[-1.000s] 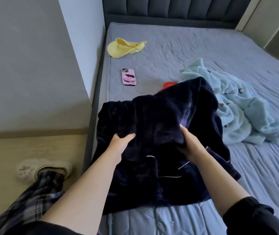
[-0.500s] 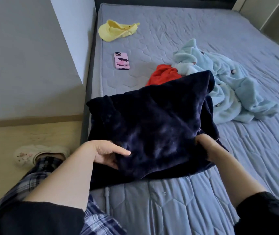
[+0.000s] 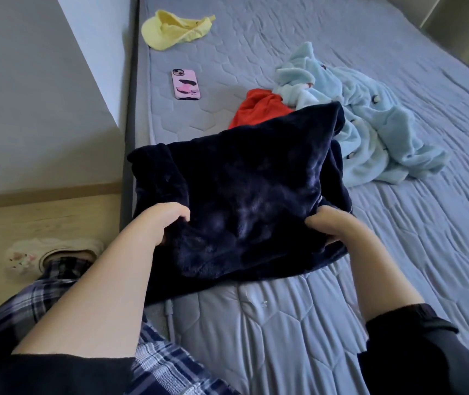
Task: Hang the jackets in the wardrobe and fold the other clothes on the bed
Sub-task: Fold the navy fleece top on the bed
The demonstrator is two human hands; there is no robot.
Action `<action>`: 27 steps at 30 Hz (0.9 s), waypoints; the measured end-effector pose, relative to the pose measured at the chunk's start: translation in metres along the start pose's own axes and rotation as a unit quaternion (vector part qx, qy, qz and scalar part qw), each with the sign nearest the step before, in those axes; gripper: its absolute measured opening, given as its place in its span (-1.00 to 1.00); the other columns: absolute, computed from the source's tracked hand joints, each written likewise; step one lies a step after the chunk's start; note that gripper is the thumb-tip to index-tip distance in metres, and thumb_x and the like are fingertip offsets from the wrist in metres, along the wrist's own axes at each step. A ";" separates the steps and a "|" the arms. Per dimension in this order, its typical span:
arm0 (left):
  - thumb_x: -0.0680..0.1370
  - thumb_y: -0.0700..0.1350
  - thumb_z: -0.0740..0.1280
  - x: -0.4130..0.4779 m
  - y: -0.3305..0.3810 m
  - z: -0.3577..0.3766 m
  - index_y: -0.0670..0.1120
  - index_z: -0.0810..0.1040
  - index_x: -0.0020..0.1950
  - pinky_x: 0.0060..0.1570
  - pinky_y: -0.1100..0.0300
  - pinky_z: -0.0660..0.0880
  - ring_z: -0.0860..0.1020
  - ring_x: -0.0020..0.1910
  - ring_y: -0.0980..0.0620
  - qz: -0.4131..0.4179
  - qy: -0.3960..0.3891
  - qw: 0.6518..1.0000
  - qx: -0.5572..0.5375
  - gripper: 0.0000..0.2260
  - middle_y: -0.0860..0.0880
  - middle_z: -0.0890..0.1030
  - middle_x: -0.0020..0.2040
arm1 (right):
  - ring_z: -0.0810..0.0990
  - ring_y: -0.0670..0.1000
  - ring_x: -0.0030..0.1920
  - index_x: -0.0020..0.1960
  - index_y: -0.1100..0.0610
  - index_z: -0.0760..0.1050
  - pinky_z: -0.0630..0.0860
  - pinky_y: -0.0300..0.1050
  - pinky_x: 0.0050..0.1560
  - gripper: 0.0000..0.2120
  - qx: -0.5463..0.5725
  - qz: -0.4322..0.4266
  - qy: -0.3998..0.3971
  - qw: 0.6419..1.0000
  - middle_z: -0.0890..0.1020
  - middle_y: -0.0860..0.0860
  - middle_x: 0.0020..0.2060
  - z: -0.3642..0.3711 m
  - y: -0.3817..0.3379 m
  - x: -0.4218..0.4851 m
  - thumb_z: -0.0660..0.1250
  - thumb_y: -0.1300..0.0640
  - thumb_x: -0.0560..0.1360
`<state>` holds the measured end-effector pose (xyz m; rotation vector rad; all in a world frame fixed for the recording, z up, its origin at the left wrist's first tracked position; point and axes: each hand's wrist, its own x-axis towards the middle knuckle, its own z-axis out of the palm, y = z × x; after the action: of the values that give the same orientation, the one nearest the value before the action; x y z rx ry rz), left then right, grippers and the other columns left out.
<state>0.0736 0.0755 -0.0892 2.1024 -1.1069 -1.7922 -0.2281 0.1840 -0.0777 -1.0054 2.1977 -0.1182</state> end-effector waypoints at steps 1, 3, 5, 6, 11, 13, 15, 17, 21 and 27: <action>0.36 -0.31 0.29 0.000 0.002 -0.003 -0.22 0.50 -0.18 -0.28 0.09 0.52 0.54 -0.19 -0.16 -0.001 -0.003 1.000 0.024 -0.93 -0.17 0.51 -0.11 | 0.62 0.12 -0.07 0.10 0.25 0.50 0.62 0.03 -0.11 -0.70 0.067 -0.017 0.002 0.998 0.63 0.18 -0.05 -0.009 0.001 0.001 0.29 0.09 0.46; 0.34 -0.35 0.27 0.002 0.003 -0.006 -0.23 0.49 -0.20 -0.29 0.10 0.52 0.54 -0.23 -0.16 0.007 -0.013 0.998 0.066 -0.92 -0.18 0.51 -0.18 | 0.63 0.01 -0.03 0.13 0.15 0.50 0.60 0.06 0.01 -0.62 0.227 -0.098 0.048 0.968 0.65 0.09 -0.01 -0.022 -0.003 0.005 0.41 -0.02 0.41; 0.34 -0.40 0.25 0.003 0.002 -0.005 -0.25 0.50 -0.25 -0.27 0.09 0.53 0.54 -0.27 -0.17 0.015 -0.031 0.993 0.113 -0.91 -0.19 0.53 -0.26 | 0.64 -0.01 0.02 0.13 0.09 0.49 0.57 0.00 0.11 -0.62 0.388 -0.141 0.106 0.904 0.65 0.03 0.03 -0.024 -0.022 0.011 0.44 -0.07 0.40; 0.34 -0.42 0.25 0.003 0.000 -0.004 -0.25 0.50 -0.28 -0.30 0.11 0.52 0.54 -0.31 -0.16 0.019 -0.042 0.990 0.134 -0.90 -0.18 0.53 -0.33 | 0.65 0.00 0.02 0.10 0.09 0.51 0.57 -0.02 0.11 -0.65 0.424 -0.139 0.133 0.885 0.66 0.03 0.01 -0.023 -0.033 0.014 0.43 -0.06 0.41; 0.37 -0.50 0.26 0.005 -0.008 -0.010 -0.25 0.48 -0.37 -0.44 0.12 0.53 0.57 -0.47 -0.14 -0.011 -0.106 0.986 0.127 -0.80 -0.18 0.55 -0.49 | 0.63 0.13 -0.02 -0.12 0.18 0.52 0.52 -0.05 0.01 -0.80 0.396 -0.029 0.296 0.869 0.59 0.03 -0.23 -0.025 -0.042 0.033 0.34 0.03 0.49; 0.40 -0.46 0.35 0.005 -0.010 -0.015 -0.26 0.53 -0.26 -0.44 0.12 0.56 0.62 -0.44 -0.11 -0.027 -0.147 0.985 0.091 -0.87 -0.19 0.62 -0.40 | 0.60 0.15 0.03 -0.02 0.20 0.49 0.44 -0.09 -0.03 -0.78 0.368 0.019 0.326 0.871 0.57 0.04 -0.17 -0.024 -0.036 0.033 0.32 0.03 0.50; 0.35 -0.22 0.52 0.004 -0.007 -0.019 -0.24 0.58 -0.03 -0.34 0.09 0.60 0.67 -0.28 -0.07 -0.028 -0.172 0.983 0.053 -0.75 -0.16 0.69 -0.21 | 0.50 0.13 0.18 0.22 0.18 0.39 0.40 -0.09 0.12 -0.65 0.316 -0.006 0.390 0.865 0.53 0.07 0.08 -0.016 -0.041 0.028 0.31 0.12 0.47; 0.24 0.15 0.54 0.007 0.002 -0.025 -0.18 0.55 0.18 -0.18 0.08 0.60 0.67 -0.08 -0.07 -0.009 -0.143 0.989 0.047 -0.36 -0.10 0.68 0.00 | 0.35 0.14 0.31 0.39 0.21 0.26 0.27 -0.02 0.35 -0.46 0.234 -0.105 0.482 0.838 0.39 0.13 0.29 -0.006 -0.054 0.019 0.28 0.22 0.43; 0.35 0.45 0.28 0.021 0.017 -0.028 -0.17 0.44 0.33 0.07 0.04 0.49 0.54 0.13 -0.16 0.118 0.172 0.977 0.050 -0.18 -0.12 0.54 0.24 | 0.31 0.25 0.37 0.37 0.31 0.33 0.19 0.09 0.43 -0.45 0.057 -0.322 0.497 0.804 0.37 0.25 0.34 0.021 -0.095 0.003 0.27 0.27 0.39; 0.43 0.21 0.37 0.036 0.032 -0.018 -0.10 0.32 0.40 -0.15 0.13 0.36 0.53 0.11 -0.11 0.189 0.246 0.950 -0.030 -0.34 -0.06 0.52 0.22 | 0.08 0.15 0.52 0.47 0.19 0.26 -0.02 0.18 0.47 -0.46 -0.186 -0.437 0.270 0.838 0.21 0.15 0.50 0.084 -0.157 0.008 0.23 0.04 0.54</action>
<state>0.0761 0.0243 -0.0944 1.9713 -1.1829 -1.0408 -0.0795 0.0861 -0.0901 -2.3963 2.0635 -0.4458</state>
